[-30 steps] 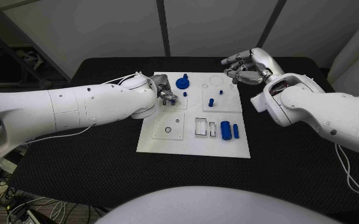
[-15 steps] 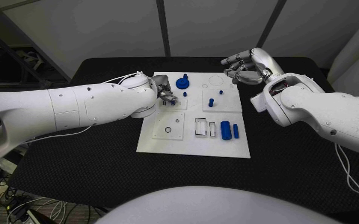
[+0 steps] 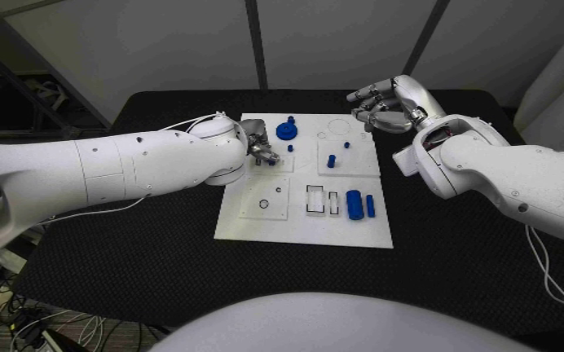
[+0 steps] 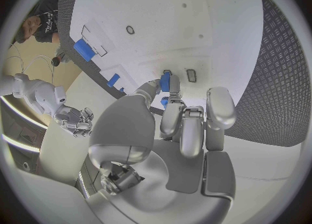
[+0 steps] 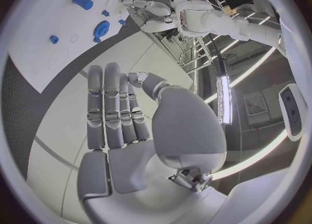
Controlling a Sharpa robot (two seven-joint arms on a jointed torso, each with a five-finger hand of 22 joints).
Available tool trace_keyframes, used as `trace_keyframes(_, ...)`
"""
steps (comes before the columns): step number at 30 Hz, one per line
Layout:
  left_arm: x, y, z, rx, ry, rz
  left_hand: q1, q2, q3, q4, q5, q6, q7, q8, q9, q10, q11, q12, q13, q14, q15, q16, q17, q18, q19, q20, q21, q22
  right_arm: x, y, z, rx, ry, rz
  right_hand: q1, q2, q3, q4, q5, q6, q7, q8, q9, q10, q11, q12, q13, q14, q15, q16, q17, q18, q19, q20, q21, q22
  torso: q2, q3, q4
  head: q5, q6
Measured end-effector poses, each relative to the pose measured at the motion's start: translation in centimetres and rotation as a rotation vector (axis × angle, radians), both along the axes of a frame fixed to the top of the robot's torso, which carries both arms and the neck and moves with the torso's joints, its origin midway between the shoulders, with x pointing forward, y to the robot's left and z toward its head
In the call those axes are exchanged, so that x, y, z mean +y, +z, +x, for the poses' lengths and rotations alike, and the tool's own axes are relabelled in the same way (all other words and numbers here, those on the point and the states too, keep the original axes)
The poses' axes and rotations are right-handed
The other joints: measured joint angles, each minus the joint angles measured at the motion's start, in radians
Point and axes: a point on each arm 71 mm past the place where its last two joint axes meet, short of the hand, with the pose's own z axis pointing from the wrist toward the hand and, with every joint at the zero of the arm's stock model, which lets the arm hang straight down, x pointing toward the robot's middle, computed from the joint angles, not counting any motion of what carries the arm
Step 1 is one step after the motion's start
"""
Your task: Assemble the parts on the task board
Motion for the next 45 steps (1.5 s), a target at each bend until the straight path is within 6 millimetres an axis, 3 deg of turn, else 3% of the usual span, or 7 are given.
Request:
trace_keyframes(28, -0.04, -0.03, -0.07, 0.006, -0.004, 0.006, 0.000, 0.000, 0.002, -0.002, -0.011, 0.004, 0.004, 0.000, 0.000, 0.011, -0.001, 0.011, 0.011, -0.003, 0.000, 0.004, 0.000, 0.000, 0.000, 0.000, 0.000, 0.000, 0.09, -0.03, 0.06, 0.000, 0.001, 0.000, 0.000, 0.000, 0.000, 0.000, 0.000, 0.000, 0.000, 0.000, 0.000, 0.000, 0.000, 0.000, 0.000, 0.000, 0.000, 0.000, 0.000, 0.000, 0.000, 0.000, 0.000, 0.000, 0.000, -0.0003, 0.0000, 0.002, 0.000)
trace_keyframes(31, -0.03, -0.03, -0.05, 0.007, -0.004, 0.007, -0.008, 0.007, 0.003, -0.003, -0.080, 0.009, 0.002, 0.000, 0.002, 0.015, -0.005, 0.011, 0.012, 0.000, -0.004, 0.004, 0.000, 0.000, 0.000, 0.000, 0.000, 0.000, 0.08, -0.04, 0.07, 0.000, 0.001, 0.000, 0.000, 0.000, 0.000, 0.000, 0.000, 0.000, 0.000, 0.000, 0.000, 0.000, 0.000, 0.000, 0.000, 0.000, 0.000, 0.000, 0.000, 0.000, 0.000, 0.000, 0.000, 0.000, 0.000, 0.0000, -0.0001, 0.001, 0.000)
trace_keyframes(33, -0.02, -0.04, -0.04, 0.008, -0.003, 0.007, -0.033, -0.007, 0.044, -0.044, -0.102, 0.009, 0.002, 0.000, 0.007, 0.018, -0.005, 0.011, 0.013, 0.001, -0.004, 0.004, 0.000, 0.000, 0.000, 0.000, 0.000, 0.000, 0.08, -0.04, 0.07, 0.000, 0.001, 0.000, 0.000, 0.000, 0.000, 0.000, 0.000, 0.000, 0.000, 0.000, 0.000, 0.000, 0.000, 0.000, 0.000, 0.000, 0.000, 0.000, 0.000, 0.000, 0.000, 0.000, 0.000, 0.000, 0.000, 0.0000, -0.0002, 0.001, 0.000)
trace_keyframes(36, -0.01, -0.05, -0.01, 0.009, -0.003, 0.008, -0.060, -0.027, 0.080, -0.076, -0.120, 0.014, -0.003, 0.000, 0.007, 0.020, -0.007, 0.016, 0.016, -0.002, -0.006, 0.004, 0.000, 0.000, 0.000, 0.000, 0.000, 0.000, 0.07, -0.04, 0.08, 0.001, 0.001, 0.000, 0.000, 0.000, 0.000, 0.000, 0.000, 0.000, 0.000, 0.000, 0.000, 0.000, 0.000, 0.000, 0.000, 0.000, 0.000, 0.000, 0.000, 0.000, 0.000, 0.000, 0.000, 0.000, 0.000, 0.0001, -0.0004, 0.000, 0.000)
trace_keyframes(38, 0.01, -0.06, 0.02, 0.010, -0.002, 0.009, -0.070, -0.034, 0.087, -0.071, -0.126, 0.019, -0.008, 0.000, 0.007, 0.022, -0.008, 0.016, 0.017, -0.002, -0.009, 0.004, 0.000, 0.000, 0.001, -0.001, 0.000, 0.000, 0.07, -0.05, 0.08, 0.001, 0.001, -0.001, 0.000, 0.000, 0.000, 0.000, 0.000, 0.000, 0.000, 0.000, 0.000, 0.000, 0.000, 0.000, 0.001, 0.000, 0.000, 0.000, 0.000, 0.000, 0.000, 0.000, 0.000, 0.000, 0.000, 0.0003, -0.0004, 0.000, 0.000)
trace_keyframes(41, 0.04, -0.16, 0.00, 0.015, -0.002, 0.012, -0.080, -0.045, 0.067, -0.030, -0.171, 0.045, -0.034, -0.005, 0.010, 0.030, -0.015, 0.022, 0.017, -0.002, -0.017, 0.008, 0.000, 0.000, 0.004, -0.004, 0.000, 0.000, 0.08, -0.05, 0.08, 0.001, 0.001, -0.001, 0.000, 0.000, 0.000, 0.000, 0.000, 0.000, 0.000, 0.000, 0.000, 0.000, 0.000, 0.000, -0.001, 0.000, 0.000, -0.004, 0.000, 0.000, 0.000, 0.000, 0.000, 0.000, 0.000, 0.0003, -0.0004, 0.000, 0.000)
trace_keyframes(45, -0.03, -0.44, -0.14, 0.025, -0.005, 0.015, -0.080, -0.045, 0.059, -0.014, -0.188, 0.049, -0.037, -0.008, 0.006, 0.033, -0.016, 0.022, 0.017, -0.002, -0.017, 0.008, 0.000, 0.000, 0.004, -0.004, 0.000, 0.000, 0.08, -0.05, 0.09, 0.001, 0.001, -0.001, 0.000, 0.000, 0.000, 0.000, 0.000, 0.000, 0.000, 0.000, 0.000, 0.000, 0.000, 0.000, -0.002, 0.000, 0.000, -0.004, -0.001, 0.000, 0.000, 0.000, 0.000, -0.001, 0.000, 0.0003, -0.0004, -0.001, 0.000)
